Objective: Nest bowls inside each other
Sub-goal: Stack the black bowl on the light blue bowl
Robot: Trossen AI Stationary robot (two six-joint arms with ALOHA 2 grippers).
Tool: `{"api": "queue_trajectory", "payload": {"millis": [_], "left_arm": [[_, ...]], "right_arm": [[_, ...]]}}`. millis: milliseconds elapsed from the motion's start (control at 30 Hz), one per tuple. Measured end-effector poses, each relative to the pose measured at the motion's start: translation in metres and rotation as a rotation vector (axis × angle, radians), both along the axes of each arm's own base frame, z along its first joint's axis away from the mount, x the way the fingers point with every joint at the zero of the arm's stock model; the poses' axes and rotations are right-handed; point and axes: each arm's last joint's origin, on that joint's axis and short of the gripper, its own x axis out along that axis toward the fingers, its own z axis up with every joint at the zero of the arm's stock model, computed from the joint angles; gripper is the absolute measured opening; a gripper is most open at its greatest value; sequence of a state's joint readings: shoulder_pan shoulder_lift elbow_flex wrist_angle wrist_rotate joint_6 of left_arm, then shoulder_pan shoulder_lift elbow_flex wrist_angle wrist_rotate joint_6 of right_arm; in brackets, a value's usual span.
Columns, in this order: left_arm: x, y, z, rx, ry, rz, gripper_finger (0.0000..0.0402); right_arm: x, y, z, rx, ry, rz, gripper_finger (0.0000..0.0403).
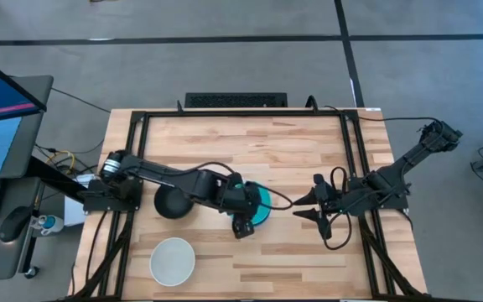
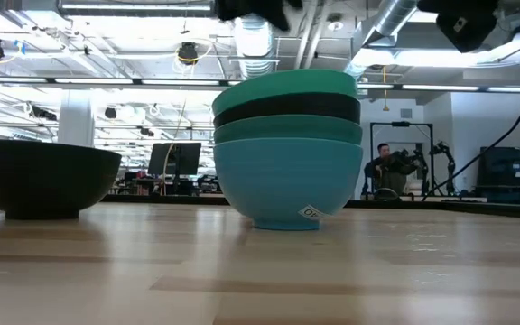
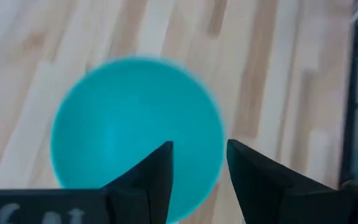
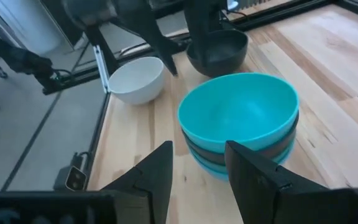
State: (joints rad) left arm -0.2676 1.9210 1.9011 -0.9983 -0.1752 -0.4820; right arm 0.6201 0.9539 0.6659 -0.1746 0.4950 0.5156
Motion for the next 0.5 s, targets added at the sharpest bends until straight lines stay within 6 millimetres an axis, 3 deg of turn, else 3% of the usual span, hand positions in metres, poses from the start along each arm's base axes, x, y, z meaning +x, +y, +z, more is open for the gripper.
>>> {"api": "queue_trajectory", "payload": {"millis": [167, 367, 500], "left_arm": [[-0.020, 0.009, 0.032, 0.070, -0.091, 0.058, 0.0141], [-0.062, 0.023, 0.069, 0.139, -0.136, 0.151, 0.0141], [-0.089, 0.031, 0.083, 0.150, -0.153, 0.198, 0.0141]], "right_arm": [[0.001, 0.000, 0.002, 0.014, -0.020, -0.003, 0.0170], [0.010, -0.005, 0.015, 0.020, -0.150, -0.018, 0.0170], [0.018, -0.009, 0.018, -0.046, -0.197, -0.032, 0.0170]]}}
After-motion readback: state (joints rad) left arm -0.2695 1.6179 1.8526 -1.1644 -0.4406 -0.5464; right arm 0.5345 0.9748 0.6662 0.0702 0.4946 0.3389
